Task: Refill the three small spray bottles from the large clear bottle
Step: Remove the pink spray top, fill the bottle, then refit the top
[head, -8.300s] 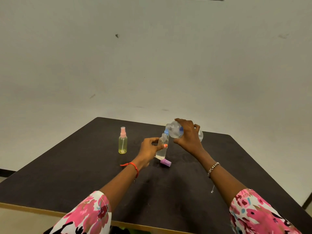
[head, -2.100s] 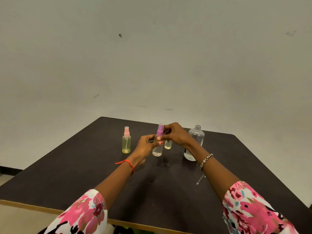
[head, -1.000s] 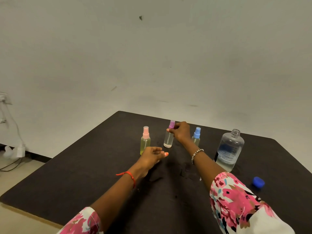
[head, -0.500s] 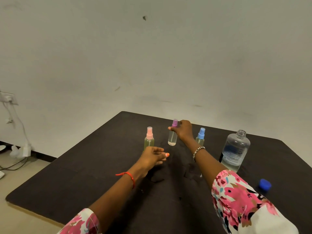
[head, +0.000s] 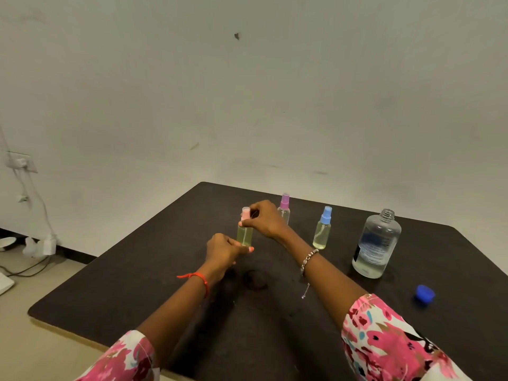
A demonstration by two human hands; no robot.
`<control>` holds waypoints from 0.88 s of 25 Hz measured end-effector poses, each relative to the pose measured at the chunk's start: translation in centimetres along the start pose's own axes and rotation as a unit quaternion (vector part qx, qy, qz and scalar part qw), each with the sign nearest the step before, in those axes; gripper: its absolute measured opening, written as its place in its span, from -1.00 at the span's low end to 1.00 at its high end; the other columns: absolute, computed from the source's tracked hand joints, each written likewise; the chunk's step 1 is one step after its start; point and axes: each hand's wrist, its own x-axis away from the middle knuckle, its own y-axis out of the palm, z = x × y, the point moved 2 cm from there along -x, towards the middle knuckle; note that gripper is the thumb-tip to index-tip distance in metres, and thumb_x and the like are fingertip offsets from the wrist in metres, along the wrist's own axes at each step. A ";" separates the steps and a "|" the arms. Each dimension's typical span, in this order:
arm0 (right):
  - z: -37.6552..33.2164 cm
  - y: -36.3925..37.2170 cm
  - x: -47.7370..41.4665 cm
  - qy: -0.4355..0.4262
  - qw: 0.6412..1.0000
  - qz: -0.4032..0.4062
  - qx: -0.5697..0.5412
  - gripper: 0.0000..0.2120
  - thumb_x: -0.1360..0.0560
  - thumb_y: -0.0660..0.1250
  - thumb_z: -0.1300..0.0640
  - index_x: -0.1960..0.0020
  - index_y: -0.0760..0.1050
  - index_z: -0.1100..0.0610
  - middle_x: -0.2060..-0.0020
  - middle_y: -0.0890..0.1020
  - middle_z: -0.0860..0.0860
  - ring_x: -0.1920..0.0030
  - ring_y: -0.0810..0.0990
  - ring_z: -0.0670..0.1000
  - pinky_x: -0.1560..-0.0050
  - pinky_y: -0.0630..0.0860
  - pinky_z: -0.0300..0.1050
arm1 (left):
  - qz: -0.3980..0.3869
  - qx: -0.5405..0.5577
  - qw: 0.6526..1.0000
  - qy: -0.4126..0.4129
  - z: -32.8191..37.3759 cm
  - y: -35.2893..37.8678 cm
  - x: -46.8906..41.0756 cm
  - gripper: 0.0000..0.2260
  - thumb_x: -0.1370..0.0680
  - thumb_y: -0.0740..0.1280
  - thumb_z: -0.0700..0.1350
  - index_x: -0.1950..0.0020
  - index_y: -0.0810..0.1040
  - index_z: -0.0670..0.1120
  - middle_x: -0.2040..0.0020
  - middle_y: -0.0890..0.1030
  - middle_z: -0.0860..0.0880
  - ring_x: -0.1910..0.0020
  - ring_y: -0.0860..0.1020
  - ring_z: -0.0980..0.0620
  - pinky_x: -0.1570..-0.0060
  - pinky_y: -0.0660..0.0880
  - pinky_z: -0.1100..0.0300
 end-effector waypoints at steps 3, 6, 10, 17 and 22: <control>-0.6 -1.6 0.7 0.015 1.000 -0.006 -0.023 -0.75 -0.36 0.45 0.20 0.03 0.58 0.34 0.08 0.65 0.24 0.21 0.59 0.03 0.23 0.52 -0.19 | 0.056 0.004 0.997 0.055 0.9 -0.1 0.2 -0.55 -0.30 0.54 -0.20 -0.12 0.50 -0.25 -0.05 0.54 -0.14 0.00 0.51 -0.02 0.08 0.46 0.21; -1.5 -4.1 1.8 0.026 0.997 -0.003 -0.066 -0.76 -0.36 0.46 0.19 0.08 0.60 0.34 0.15 0.66 0.27 0.37 0.51 -0.05 0.31 0.44 -0.24 | 0.063 0.012 0.992 0.109 2.5 0.7 1.0 -0.47 -0.31 0.53 -0.18 -0.23 0.47 -0.27 -0.16 0.56 -0.19 -0.13 0.54 -0.09 -0.04 0.46 0.17; -2.0 -7.5 3.5 0.029 0.999 -0.033 -0.008 -0.76 -0.37 0.46 0.09 0.28 0.58 0.29 0.44 0.57 0.11 0.46 0.44 -0.08 0.36 0.36 -0.27 | 0.019 0.015 0.986 0.168 4.3 2.4 2.6 -0.58 -0.37 0.48 -0.21 -0.19 0.52 -0.29 -0.12 0.61 -0.23 -0.06 0.58 -0.08 0.00 0.48 0.21; -1.1 -12.3 7.2 0.000 0.999 -0.051 0.021 -0.72 -0.39 0.43 0.13 0.41 0.44 0.22 0.51 0.41 0.04 0.45 0.32 -0.03 0.38 0.25 -0.22 | -0.105 0.008 0.975 0.193 6.3 5.3 4.7 -0.59 -0.40 0.46 -0.17 -0.20 0.51 -0.28 -0.14 0.59 -0.20 -0.06 0.56 -0.02 -0.05 0.49 0.17; -0.1 -14.8 8.9 -0.006 0.999 -0.046 0.009 -0.60 -0.37 0.44 0.07 0.19 0.52 0.46 0.36 0.47 0.21 0.32 0.36 0.10 0.27 0.30 -0.08 | -0.214 0.058 0.956 0.195 7.2 7.0 6.3 -0.64 -0.47 0.36 -0.22 -0.23 0.45 -0.29 -0.13 0.56 -0.18 -0.13 0.54 -0.06 -0.08 0.49 0.22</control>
